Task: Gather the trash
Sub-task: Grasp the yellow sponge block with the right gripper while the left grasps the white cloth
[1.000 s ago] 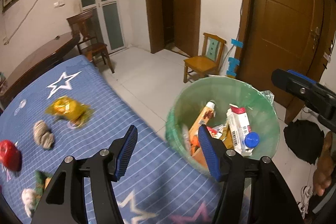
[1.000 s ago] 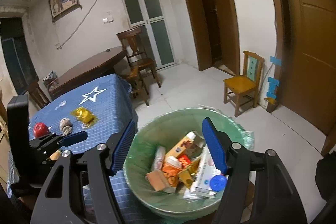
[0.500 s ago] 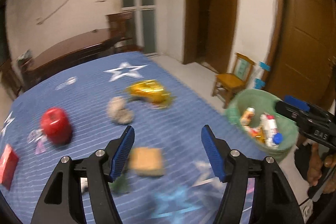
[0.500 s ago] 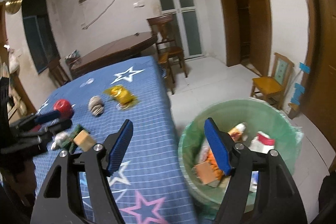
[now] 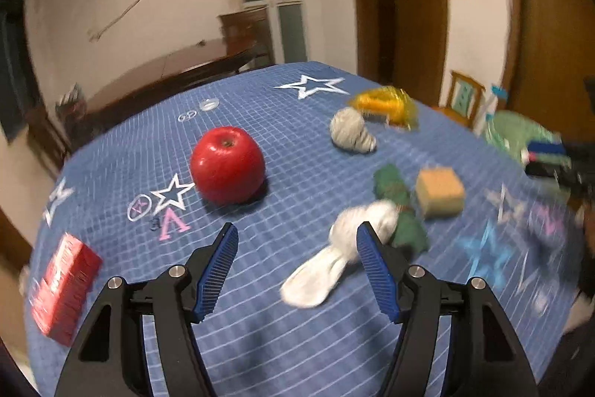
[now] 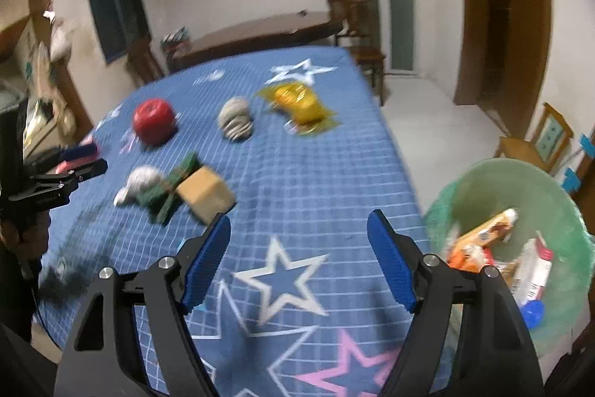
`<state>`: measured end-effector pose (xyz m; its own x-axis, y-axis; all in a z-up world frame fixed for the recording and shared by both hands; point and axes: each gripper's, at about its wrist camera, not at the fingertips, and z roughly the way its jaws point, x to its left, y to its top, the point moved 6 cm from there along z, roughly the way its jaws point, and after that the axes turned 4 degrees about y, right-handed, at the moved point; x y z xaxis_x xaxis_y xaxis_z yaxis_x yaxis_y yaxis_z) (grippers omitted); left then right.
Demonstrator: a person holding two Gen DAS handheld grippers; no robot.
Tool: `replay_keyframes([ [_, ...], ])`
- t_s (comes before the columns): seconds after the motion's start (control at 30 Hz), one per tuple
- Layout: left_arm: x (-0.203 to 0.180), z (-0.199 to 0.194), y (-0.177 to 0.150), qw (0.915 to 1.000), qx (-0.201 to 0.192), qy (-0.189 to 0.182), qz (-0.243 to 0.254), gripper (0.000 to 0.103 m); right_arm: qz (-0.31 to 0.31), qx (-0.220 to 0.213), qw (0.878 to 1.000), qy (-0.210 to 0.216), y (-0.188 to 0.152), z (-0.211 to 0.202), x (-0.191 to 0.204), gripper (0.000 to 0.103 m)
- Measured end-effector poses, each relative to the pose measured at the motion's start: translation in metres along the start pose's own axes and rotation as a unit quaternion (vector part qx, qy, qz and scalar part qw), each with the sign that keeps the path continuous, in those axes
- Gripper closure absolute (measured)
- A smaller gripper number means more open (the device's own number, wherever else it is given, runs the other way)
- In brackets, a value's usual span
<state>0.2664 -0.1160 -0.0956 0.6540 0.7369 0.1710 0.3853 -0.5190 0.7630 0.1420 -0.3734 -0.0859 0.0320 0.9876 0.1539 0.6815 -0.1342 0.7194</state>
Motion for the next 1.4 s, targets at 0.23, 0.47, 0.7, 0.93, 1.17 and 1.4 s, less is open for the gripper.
replay_keyframes([
  [0.23,-0.007,0.0,-0.016,0.9989,0.001,-0.022,0.041,0.036,-0.04,0.03,0.998,0.04,0.0,0.031,0.034,0.03],
  [0.47,-0.027,-0.005,-0.012,0.9977,-0.01,-0.055,0.039,0.036,-0.139,0.061,0.985,0.077,0.012,0.077,0.068,0.03],
  [0.7,-0.057,0.005,0.016,0.9969,0.0,-0.074,0.027,0.034,-0.148,0.092,0.979,0.108,0.014,0.098,0.073,0.058],
  [0.93,-0.095,0.045,0.055,0.9938,0.034,-0.101,0.031,0.032,-0.105,0.063,0.988,0.098,0.006,0.067,0.055,0.063],
  [1.17,-0.114,0.086,0.051,0.99,0.078,-0.107,0.047,0.032,-0.07,0.039,0.993,0.086,0.0,0.039,0.035,0.063],
  [1.4,-0.118,0.108,0.047,0.9873,0.103,-0.109,0.052,0.032,-0.055,0.03,0.994,0.093,-0.003,0.03,0.029,0.063],
])
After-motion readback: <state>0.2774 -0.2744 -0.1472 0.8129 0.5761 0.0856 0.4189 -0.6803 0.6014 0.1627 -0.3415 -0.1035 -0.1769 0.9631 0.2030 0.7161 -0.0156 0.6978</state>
